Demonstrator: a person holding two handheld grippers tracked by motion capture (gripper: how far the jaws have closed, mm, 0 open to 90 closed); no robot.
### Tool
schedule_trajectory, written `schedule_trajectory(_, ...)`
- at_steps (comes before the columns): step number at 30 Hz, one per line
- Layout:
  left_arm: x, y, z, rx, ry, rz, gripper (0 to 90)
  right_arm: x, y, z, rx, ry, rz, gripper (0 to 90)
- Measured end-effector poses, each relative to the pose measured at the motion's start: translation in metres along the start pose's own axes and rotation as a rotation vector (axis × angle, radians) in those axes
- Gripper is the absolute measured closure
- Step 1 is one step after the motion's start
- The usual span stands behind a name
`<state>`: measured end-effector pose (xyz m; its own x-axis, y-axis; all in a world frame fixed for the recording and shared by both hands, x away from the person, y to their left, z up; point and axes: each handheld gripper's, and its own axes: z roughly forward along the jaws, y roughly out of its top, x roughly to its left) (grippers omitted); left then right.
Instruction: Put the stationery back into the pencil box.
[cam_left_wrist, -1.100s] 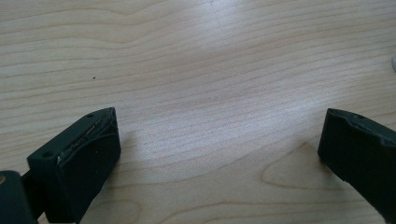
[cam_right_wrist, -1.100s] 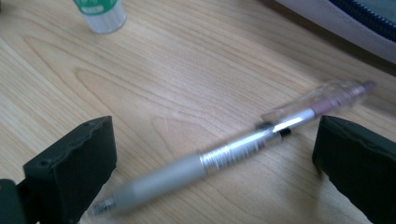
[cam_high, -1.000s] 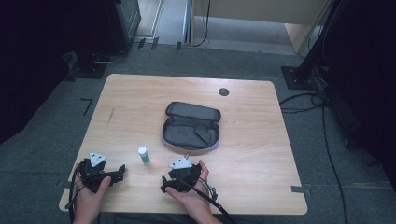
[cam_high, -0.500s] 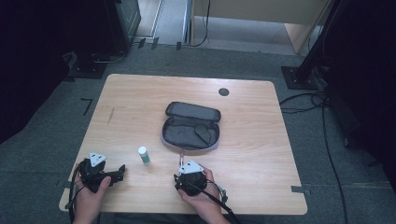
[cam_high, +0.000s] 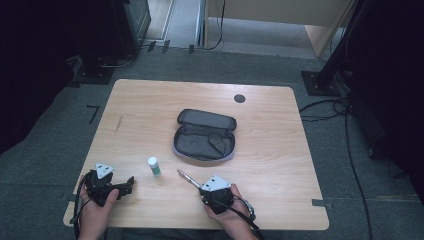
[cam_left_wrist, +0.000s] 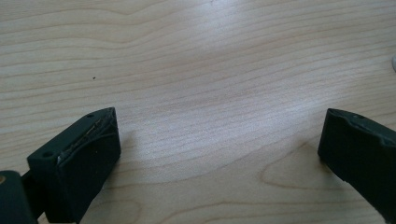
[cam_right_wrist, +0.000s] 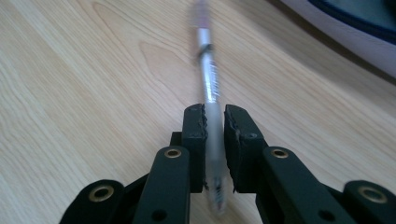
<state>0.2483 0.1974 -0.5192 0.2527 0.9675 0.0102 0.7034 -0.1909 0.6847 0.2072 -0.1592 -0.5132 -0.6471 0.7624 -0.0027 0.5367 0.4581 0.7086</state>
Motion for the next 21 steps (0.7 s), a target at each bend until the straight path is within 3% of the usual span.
schedule_trajectory(7,0.000,0.000,0.000,0.001,0.000,0.000,0.0,-0.004,-0.002,-0.003,0.001,0.021,-0.018,81.3)
schedule_trajectory(8,0.000,0.000,0.000,0.000,0.000,0.000,0.0,-0.009,-0.003,-0.003,-0.002,0.065,-0.027,81.4)
schedule_trajectory(9,0.000,0.000,0.000,0.000,0.000,0.000,0.0,-0.009,-0.003,-0.003,-0.002,0.065,-0.027,81.4)
schedule_trajectory(11,0.000,0.000,0.000,0.000,0.000,0.000,0.0,-0.014,-0.003,-0.004,0.000,0.122,-0.034,81.6)
schedule_trajectory(21,0.000,0.000,0.000,0.000,0.000,0.000,0.0,-0.020,0.011,-0.018,-0.036,0.131,-0.095,81.7)
